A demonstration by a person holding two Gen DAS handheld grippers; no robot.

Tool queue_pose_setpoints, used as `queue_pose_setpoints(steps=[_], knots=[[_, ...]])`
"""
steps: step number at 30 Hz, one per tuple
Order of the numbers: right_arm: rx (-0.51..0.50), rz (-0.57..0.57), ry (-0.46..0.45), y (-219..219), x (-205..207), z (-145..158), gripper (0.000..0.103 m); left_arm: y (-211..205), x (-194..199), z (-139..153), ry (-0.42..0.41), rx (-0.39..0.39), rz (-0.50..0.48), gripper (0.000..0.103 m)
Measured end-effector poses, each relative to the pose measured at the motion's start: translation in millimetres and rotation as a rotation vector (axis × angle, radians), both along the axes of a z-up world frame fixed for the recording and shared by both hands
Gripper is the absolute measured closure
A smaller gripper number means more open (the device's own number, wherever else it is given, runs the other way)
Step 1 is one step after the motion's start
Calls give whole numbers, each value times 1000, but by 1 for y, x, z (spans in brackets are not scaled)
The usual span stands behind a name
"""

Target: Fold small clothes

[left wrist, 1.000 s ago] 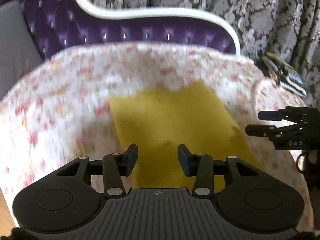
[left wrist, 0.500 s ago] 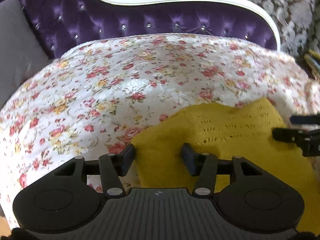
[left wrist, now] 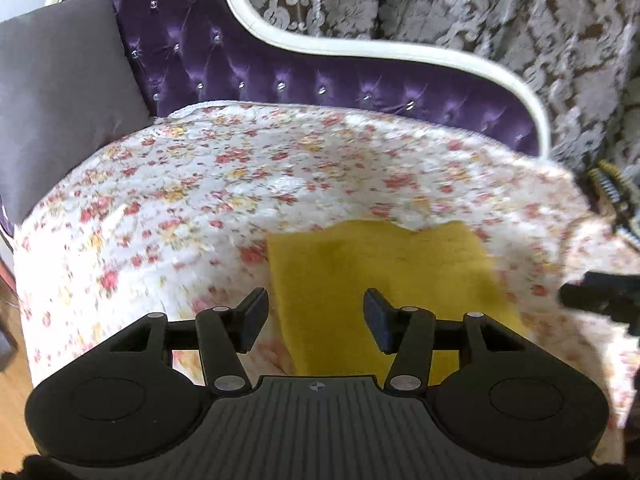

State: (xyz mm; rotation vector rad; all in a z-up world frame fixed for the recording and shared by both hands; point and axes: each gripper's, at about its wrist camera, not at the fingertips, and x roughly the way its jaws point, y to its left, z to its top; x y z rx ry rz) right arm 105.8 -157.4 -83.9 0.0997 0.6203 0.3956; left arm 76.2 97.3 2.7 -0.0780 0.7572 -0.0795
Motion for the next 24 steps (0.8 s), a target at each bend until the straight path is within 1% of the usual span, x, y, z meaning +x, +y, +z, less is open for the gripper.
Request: queue_pose_setpoints(steps=[1, 3, 5, 7, 9, 12, 15, 20, 24], knots=[[-7, 22, 2, 1, -8, 0, 0, -1, -5, 0, 10, -17, -5, 52], [-15, 38, 10, 4, -19, -1, 0, -2, -12, -1, 68, -39, -18, 52], [-33, 44, 16, 8, -32, -1, 0, -2, -19, -2, 96, -40, -24, 52], [-63, 48, 15, 14, -43, -1, 0, -4, -28, -3, 93, -10, -17, 52], [-91, 21, 21, 19, -53, -1, 1, -7, -34, -4, 116, 32, -2, 52], [-126, -32, 61, 24, -61, -3, 1, -8, -45, -8, 120, 44, 0, 52], [-103, -33, 81, 25, -68, -6, 1, -11, -57, -11, 117, 74, 4, 52], [-71, -21, 104, 25, -80, -11, 1, -17, -73, -14, 129, 90, 6, 52], [-92, -17, 91, 32, -90, -10, 1, -25, -81, -16, 125, 108, -5, 52]])
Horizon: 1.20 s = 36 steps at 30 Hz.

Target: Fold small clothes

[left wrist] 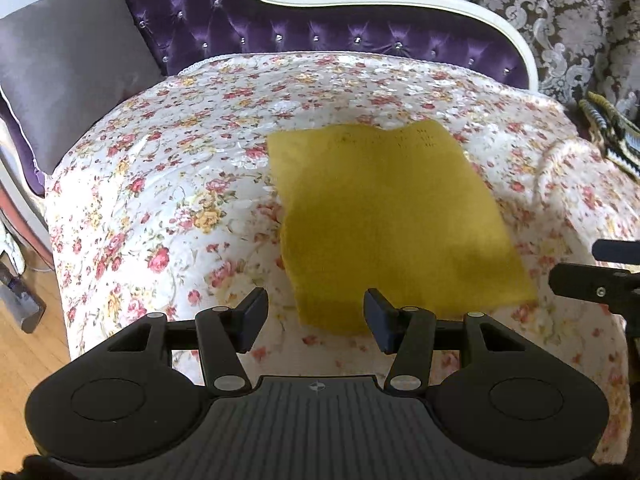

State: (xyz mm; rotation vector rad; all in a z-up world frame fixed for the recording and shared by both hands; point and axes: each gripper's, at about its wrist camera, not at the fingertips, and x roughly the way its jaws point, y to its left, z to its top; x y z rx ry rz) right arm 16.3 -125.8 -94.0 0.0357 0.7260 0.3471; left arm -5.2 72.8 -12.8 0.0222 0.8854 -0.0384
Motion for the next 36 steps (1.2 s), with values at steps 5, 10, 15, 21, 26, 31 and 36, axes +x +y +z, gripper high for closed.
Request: queue_pose_setpoints(steps=[5, 10, 15, 21, 26, 31, 36], knots=[[-22, 15, -28, 7, -9, 2, 1, -8, -8, 1, -11, 18, -16, 52], [-20, 26, -37, 10, -13, 3, 1, -10, -13, 3, -17, 6, -15, 52], [-16, 26, -32, 11, -13, 1, 1, -11, -13, 2, -6, 3, -13, 52], [-9, 27, -33, 11, -14, 2, 1, -10, -14, 2, -6, 0, -1, 52], [-9, 26, -33, 11, -14, 2, 1, -11, -14, 3, -5, 1, -8, 52], [-7, 23, -32, 11, -14, 2, 1, -12, -13, 3, -3, 1, -15, 52], [-7, 23, -31, 10, -14, 2, 1, -13, -13, 3, -2, 2, -16, 52]])
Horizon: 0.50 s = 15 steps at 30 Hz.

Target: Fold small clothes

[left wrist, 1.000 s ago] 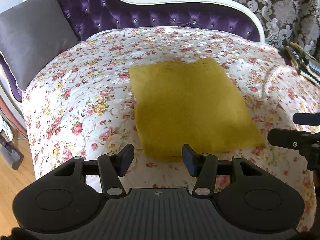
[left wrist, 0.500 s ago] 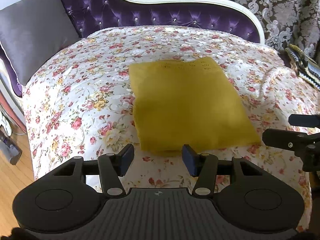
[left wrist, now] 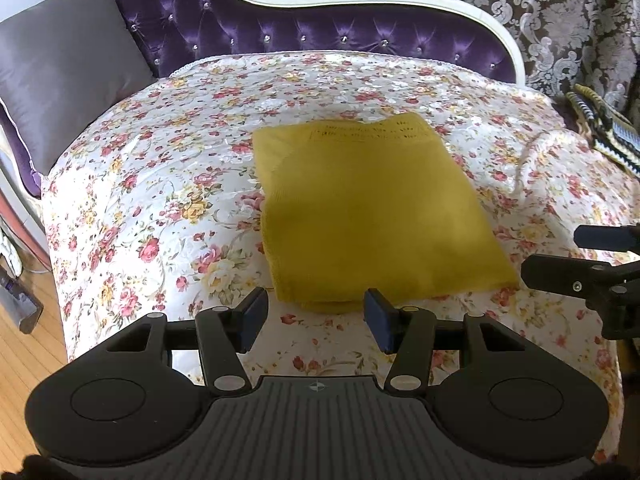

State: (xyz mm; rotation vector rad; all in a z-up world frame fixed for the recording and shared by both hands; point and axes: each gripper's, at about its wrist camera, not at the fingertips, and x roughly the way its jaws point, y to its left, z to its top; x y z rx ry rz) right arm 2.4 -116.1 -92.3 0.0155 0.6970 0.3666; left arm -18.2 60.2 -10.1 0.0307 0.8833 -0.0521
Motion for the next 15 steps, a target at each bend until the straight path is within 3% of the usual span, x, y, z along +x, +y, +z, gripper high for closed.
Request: queue_pose_setpoints(steps=[15], knots=[[-6, -7, -1, -1, 1, 0, 1, 2, 3, 3, -3, 1, 4, 52]])
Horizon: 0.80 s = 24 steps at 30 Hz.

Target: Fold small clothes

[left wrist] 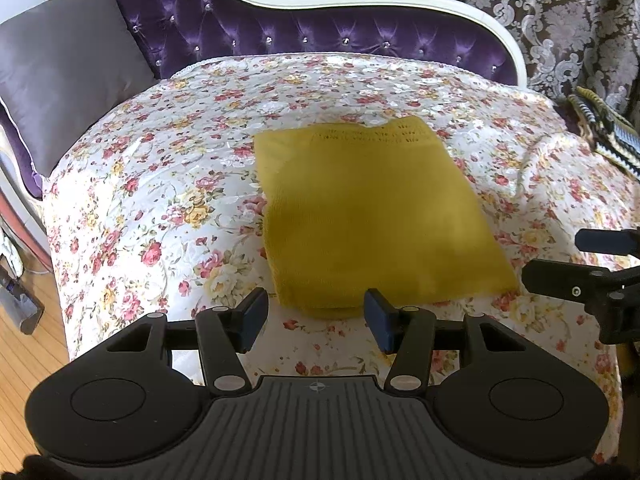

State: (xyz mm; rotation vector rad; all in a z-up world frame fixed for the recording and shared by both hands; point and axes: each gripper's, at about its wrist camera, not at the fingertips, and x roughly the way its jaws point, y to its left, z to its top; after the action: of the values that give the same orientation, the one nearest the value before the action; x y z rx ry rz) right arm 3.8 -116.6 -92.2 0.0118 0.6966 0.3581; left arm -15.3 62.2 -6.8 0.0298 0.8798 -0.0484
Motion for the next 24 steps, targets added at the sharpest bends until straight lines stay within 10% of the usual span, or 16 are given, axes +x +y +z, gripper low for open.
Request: queue_pose_setpoints(steps=[24], knots=[[-2, -7, 2, -1, 1, -1, 1, 2, 4, 1, 1, -1, 8, 52]])
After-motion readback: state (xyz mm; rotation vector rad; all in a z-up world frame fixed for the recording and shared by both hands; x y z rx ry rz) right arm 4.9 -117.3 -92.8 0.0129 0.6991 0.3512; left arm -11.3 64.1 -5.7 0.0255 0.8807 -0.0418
